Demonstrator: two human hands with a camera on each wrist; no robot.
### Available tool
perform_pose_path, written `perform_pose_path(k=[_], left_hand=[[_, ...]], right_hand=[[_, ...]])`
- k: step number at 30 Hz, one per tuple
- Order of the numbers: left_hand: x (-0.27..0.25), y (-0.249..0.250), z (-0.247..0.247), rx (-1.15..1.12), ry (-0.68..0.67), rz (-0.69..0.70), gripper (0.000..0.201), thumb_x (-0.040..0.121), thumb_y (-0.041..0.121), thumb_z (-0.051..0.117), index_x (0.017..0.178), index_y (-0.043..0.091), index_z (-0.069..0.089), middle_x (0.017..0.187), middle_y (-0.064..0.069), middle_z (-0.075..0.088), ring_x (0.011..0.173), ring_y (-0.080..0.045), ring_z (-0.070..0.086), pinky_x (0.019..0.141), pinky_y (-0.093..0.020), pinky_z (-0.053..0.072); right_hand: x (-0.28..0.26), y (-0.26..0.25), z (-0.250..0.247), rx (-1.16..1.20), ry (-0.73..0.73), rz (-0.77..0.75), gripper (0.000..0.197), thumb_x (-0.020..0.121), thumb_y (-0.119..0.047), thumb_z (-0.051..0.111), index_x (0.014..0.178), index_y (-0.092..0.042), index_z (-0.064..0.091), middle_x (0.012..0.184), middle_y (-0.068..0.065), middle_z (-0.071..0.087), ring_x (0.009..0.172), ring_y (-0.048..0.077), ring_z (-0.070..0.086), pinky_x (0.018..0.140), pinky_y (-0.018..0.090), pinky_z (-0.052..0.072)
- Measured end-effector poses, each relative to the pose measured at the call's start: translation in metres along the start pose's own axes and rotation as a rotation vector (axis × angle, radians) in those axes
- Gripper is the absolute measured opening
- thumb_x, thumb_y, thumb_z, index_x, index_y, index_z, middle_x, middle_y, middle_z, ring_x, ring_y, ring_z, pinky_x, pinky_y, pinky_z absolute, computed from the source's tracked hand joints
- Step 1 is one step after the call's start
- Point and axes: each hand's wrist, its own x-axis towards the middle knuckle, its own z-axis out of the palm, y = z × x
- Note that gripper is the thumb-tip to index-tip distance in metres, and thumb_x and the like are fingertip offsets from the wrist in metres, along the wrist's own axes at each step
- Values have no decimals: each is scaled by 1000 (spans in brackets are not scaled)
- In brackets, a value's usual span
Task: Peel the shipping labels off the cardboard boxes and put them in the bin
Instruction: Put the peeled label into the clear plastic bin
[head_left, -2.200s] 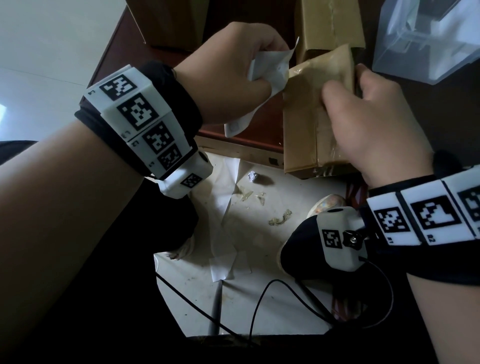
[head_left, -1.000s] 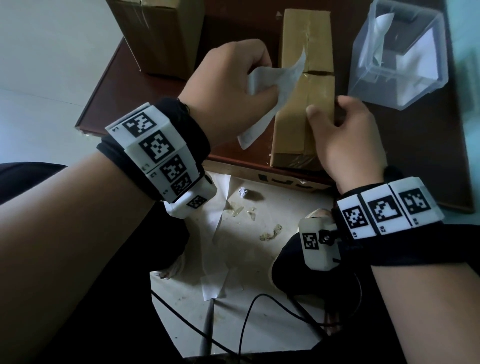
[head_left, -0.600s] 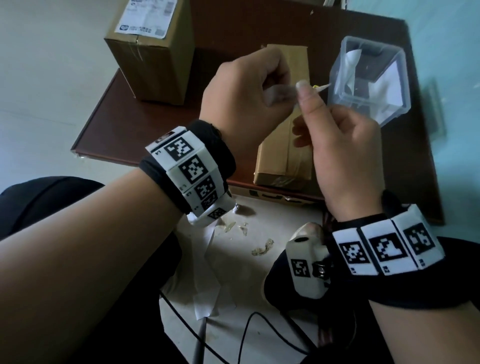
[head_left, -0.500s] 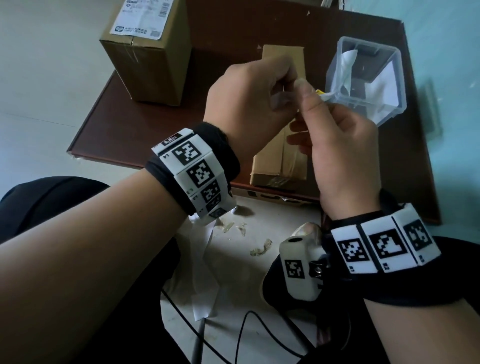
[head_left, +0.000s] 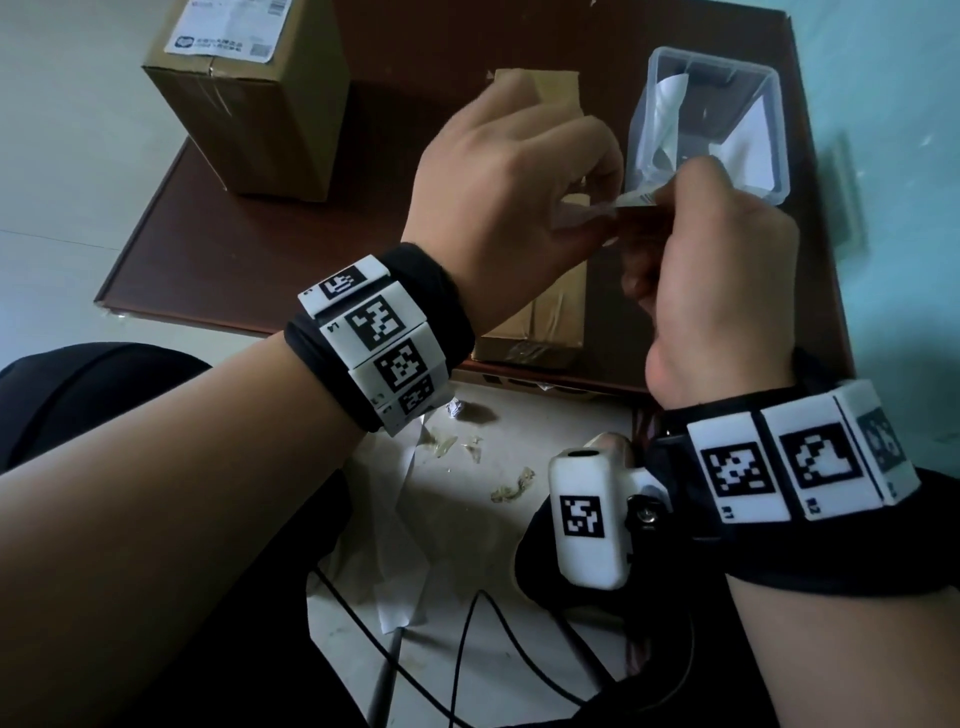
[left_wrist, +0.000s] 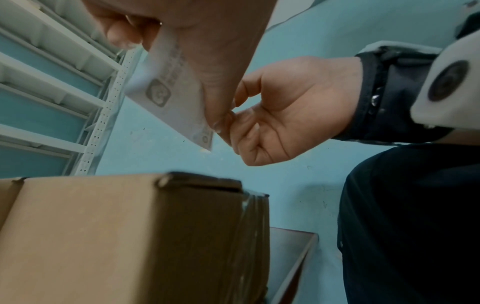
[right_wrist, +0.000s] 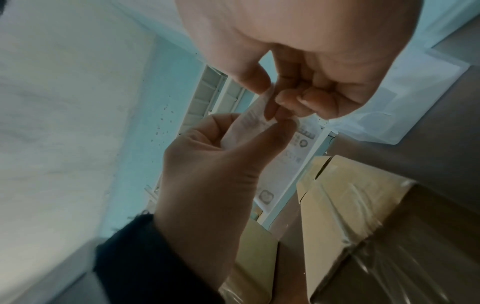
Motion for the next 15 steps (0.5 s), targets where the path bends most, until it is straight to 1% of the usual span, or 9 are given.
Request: perform_pose_path(k=[3,4,6,7,9,10,12,13,15], left_hand=[[-2,-1,0,2,-44,48,46,77,60,78,83,15,73,80,4,67,78,-27,55,66,-32,38],[-4,-2,-1,-8,-78,49,52,71,64,79,86,15,73,82,3,67,79,-26,53,66,-35,41],[-7,-5,-2,-34,-166,53,61,65,70,81,91,15,73,83,3,64,80,-21,49,68,-38,45],[-9,-6,-4,-44,-200,53,64,66,74,79,93,15,73,82,3,62,79,-20,49,68,-40,46],[-10,-5,-9,-88,-216,17,68,74,79,69,91,13,73,78,1,59,75,-20,53,67,-40,46],[-10,-4,-11,-144,-203,-34,66,81,76,62,86,11,71,75,1,57,71,-19,52,64,-37,44],[-7,-2,-15,-304,-155,-201,63,94,64,46,73,8,63,67,3,50,61,-16,48,56,-32,38],[-5,-3,-16,-366,-115,-290,63,98,59,44,70,5,61,63,2,47,56,-14,45,53,-30,34],[2,-9,-17,-407,-42,-411,60,101,50,54,73,-2,63,60,-4,51,53,-18,45,50,-27,33]], right_hand=[[3,-1,-2,23,60,5,38,95,-27,54,83,9,61,77,23,57,68,26,50,64,38,39],[3,-3,-3,29,80,-4,38,92,-28,54,81,7,61,77,23,58,68,25,51,64,38,39],[7,-10,-5,62,120,-23,25,89,-28,53,71,-10,58,71,15,57,65,24,50,61,37,37],[9,-13,-7,74,137,-30,24,92,-24,54,69,-16,56,67,9,58,63,24,52,60,36,38],[14,-17,-13,57,124,-71,25,99,-17,56,74,-17,61,61,-2,65,61,19,62,57,33,45],[14,-17,-15,39,89,-100,22,100,-16,58,79,-17,65,64,-6,70,64,16,67,58,32,49],[12,-12,-14,-4,0,-145,10,99,-19,64,94,-18,73,84,-7,80,75,13,74,62,28,55],[10,-9,-12,-36,-30,-163,10,98,-22,67,104,-19,74,96,-5,81,82,12,76,64,26,57],[8,-4,-9,-92,-85,-216,24,96,-26,72,119,-18,73,110,-4,80,93,11,78,70,26,61]])
